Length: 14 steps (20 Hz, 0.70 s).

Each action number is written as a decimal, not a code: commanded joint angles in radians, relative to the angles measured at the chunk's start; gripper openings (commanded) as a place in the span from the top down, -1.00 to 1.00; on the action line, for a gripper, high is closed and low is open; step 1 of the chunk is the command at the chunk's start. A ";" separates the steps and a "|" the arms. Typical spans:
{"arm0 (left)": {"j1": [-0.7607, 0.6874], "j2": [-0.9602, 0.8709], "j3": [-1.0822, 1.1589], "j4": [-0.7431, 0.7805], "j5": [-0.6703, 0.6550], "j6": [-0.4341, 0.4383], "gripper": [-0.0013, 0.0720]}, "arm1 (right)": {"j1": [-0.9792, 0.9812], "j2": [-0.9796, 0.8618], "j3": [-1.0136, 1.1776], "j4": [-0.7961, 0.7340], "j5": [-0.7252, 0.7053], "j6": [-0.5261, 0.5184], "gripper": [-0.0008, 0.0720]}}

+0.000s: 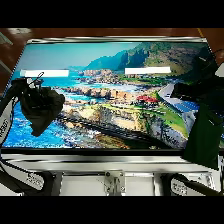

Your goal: Fold the shirts.

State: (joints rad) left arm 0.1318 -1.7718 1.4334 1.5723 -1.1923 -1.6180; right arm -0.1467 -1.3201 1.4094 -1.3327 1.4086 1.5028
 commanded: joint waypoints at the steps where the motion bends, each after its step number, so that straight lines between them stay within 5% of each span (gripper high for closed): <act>1: -0.010 0.014 0.031 -0.039 -0.018 0.034 0.85 | 0.001 0.000 0.001 0.054 -0.008 0.008 -0.63; 7: -0.214 0.275 0.035 -0.364 -0.065 0.179 0.85 | 0.000 0.019 0.002 0.059 0.035 -0.018 -0.63; 10: -0.420 0.324 0.031 -0.501 -0.055 0.174 0.85 | 0.000 0.067 0.002 0.056 0.074 -0.020 -0.63; 14: -0.724 0.277 0.023 -0.564 0.152 0.097 0.85 | 0.000 0.146 0.002 0.003 0.140 -0.023 -0.63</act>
State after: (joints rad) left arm -0.3985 -1.4837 1.4601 1.0950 -1.1736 -1.4746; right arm -0.1467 -1.2213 1.4105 -1.2972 1.4952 1.4834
